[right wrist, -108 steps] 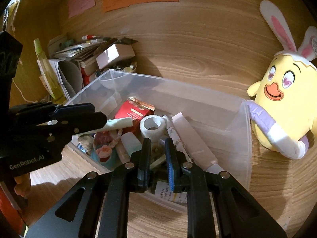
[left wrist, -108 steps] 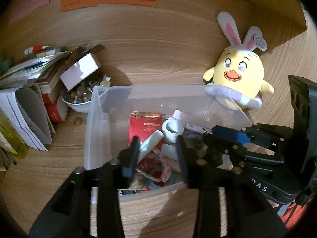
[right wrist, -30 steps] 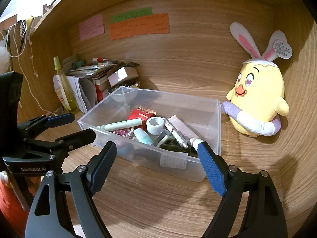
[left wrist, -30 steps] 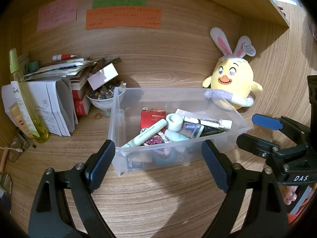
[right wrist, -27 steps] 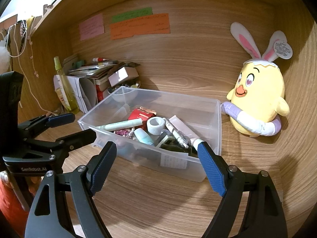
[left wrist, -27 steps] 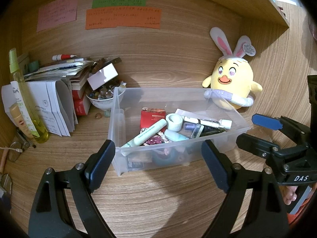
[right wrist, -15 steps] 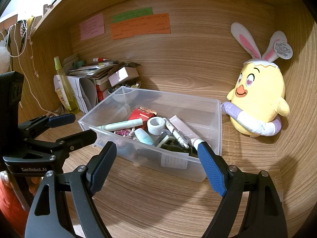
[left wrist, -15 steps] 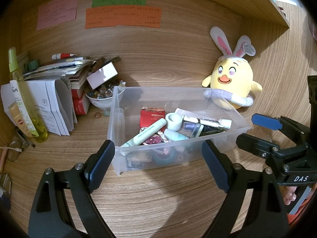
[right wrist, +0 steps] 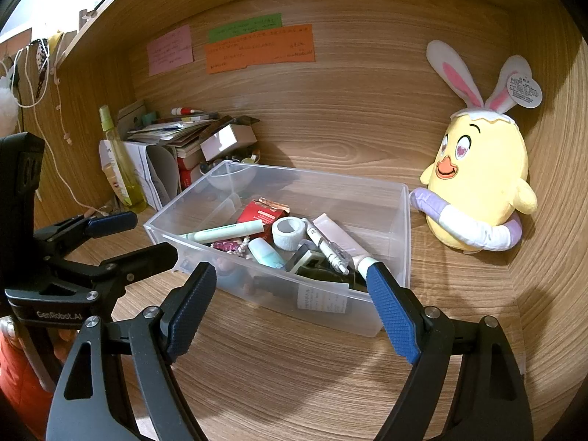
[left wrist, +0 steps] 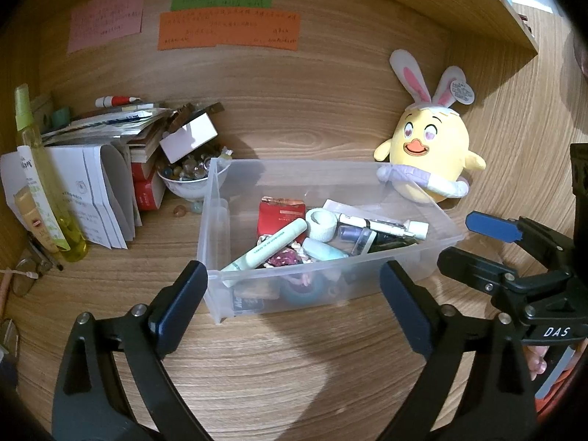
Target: Organize objects
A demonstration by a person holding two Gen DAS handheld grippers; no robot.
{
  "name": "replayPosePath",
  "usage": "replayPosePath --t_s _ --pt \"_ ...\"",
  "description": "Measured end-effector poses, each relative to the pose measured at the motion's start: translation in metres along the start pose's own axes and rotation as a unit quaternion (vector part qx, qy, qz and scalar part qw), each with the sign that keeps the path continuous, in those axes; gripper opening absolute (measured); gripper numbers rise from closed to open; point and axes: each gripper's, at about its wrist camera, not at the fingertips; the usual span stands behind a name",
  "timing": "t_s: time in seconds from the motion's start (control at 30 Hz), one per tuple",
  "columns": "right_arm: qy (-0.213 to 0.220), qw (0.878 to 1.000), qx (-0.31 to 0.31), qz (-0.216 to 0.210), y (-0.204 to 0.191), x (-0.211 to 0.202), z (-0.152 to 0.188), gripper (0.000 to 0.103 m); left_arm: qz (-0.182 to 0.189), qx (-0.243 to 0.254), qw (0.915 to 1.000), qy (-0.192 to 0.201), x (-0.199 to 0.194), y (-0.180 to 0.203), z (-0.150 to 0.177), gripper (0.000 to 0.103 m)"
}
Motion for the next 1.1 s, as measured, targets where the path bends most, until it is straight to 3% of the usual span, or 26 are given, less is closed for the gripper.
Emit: replayPosePath --t_s 0.7,1.1 --pt "-0.004 1.0 0.003 -0.003 0.0006 0.0022 0.0015 0.082 0.017 -0.005 0.9995 -0.027 0.0074 0.0009 0.0014 0.096" --pt "-0.008 1.0 0.002 -0.005 -0.0015 0.0065 0.0029 0.082 0.016 -0.002 0.9997 -0.017 0.0033 -0.0011 -0.0001 0.096"
Point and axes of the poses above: each gripper's, at about its wrist camera, not at the fingertips, and x roughly the way its jaws point, y to its right, z to its underside, and after that the axes turned 8 degrees about -x, right-handed
